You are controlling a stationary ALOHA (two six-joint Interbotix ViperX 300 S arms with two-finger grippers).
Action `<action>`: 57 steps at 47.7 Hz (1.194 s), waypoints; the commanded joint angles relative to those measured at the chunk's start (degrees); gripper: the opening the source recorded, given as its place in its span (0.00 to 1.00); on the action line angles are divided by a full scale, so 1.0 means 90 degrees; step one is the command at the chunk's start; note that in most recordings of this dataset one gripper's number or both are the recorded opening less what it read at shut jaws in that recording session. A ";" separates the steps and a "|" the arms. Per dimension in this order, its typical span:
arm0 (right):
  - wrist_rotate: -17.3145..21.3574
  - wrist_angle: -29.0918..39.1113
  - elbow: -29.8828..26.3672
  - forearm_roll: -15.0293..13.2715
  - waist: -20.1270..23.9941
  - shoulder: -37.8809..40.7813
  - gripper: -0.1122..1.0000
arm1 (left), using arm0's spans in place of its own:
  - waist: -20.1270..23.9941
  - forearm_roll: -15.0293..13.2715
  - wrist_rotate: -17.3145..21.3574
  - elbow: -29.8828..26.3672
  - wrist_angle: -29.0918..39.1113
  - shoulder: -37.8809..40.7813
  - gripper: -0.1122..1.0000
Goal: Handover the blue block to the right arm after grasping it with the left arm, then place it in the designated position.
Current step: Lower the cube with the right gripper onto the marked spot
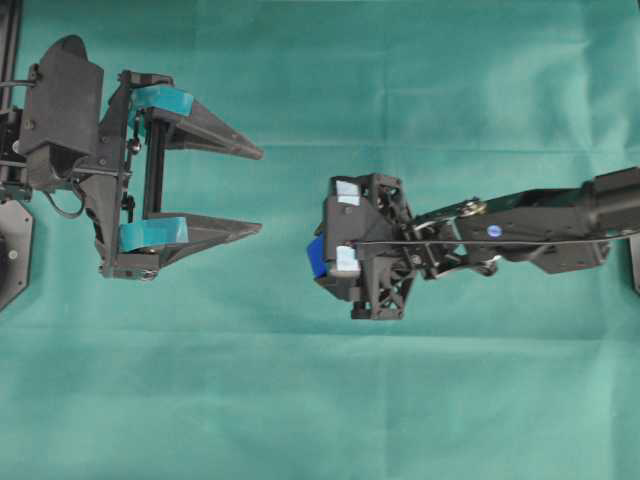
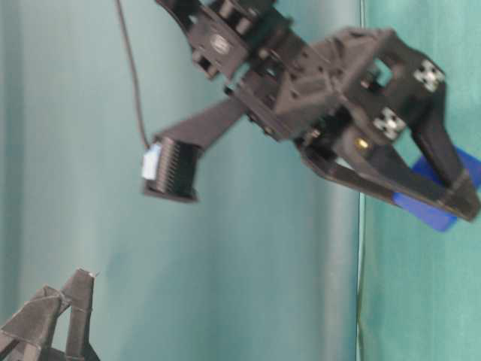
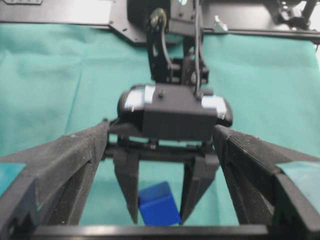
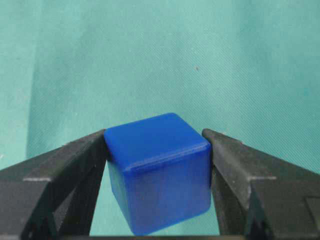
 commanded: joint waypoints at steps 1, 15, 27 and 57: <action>0.0010 -0.0146 -0.0225 0.0020 -0.0029 0.0068 0.66 | 0.0000 0.0000 0.0010 -0.0107 -0.0029 -0.0029 1.00; 0.0010 -0.0332 -0.0430 0.0010 -0.0068 0.0586 0.66 | 0.0000 -0.0010 0.0010 -0.0107 -0.0029 -0.0029 1.00; 0.0010 -0.0527 -0.0410 0.0010 -0.0068 0.0664 0.66 | 0.0000 0.0000 0.0010 -0.0107 -0.0029 -0.0029 1.00; 0.0010 -0.0625 -0.0381 0.0010 -0.0068 0.0654 0.66 | 0.0000 -0.0010 0.0010 -0.0117 -0.0029 -0.0029 1.00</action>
